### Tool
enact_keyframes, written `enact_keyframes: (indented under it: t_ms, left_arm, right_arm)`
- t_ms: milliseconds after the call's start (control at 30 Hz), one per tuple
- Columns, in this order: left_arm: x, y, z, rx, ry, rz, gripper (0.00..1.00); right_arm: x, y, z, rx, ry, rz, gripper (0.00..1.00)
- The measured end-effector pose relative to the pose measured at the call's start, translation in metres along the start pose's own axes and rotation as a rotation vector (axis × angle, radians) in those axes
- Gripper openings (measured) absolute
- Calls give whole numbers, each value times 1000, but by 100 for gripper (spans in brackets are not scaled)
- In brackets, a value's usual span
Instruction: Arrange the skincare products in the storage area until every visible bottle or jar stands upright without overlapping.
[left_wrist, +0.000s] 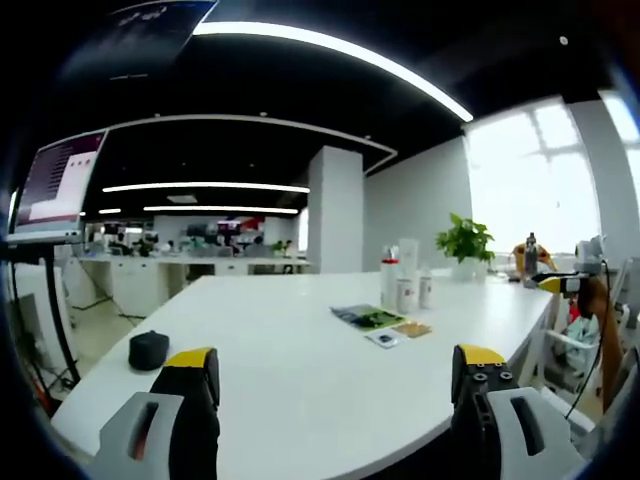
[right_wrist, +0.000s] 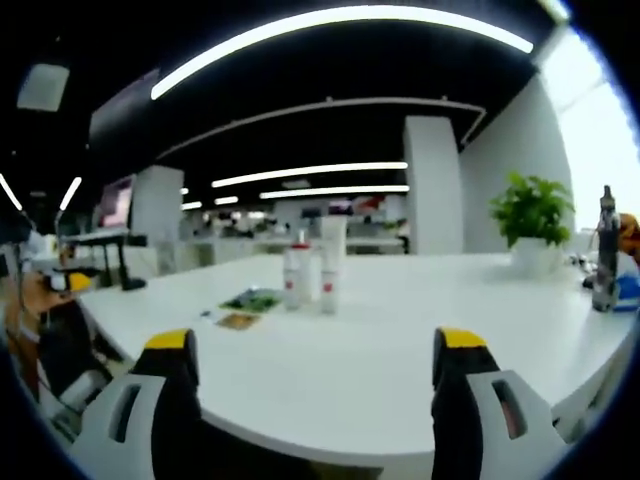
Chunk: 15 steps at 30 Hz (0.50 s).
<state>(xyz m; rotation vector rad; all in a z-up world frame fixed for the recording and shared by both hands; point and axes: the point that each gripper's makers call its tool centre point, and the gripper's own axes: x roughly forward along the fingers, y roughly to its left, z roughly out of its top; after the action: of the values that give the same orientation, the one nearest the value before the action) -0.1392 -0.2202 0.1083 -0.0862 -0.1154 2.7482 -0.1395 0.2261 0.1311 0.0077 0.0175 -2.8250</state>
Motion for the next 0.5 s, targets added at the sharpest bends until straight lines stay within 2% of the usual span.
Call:
enact_keyframes:
  t_ms: [500]
  left_arm:
    - [3,-3,-6,23,34,-3,99]
  right_arm:
    - [-1,2,1,-7,-11,16,96]
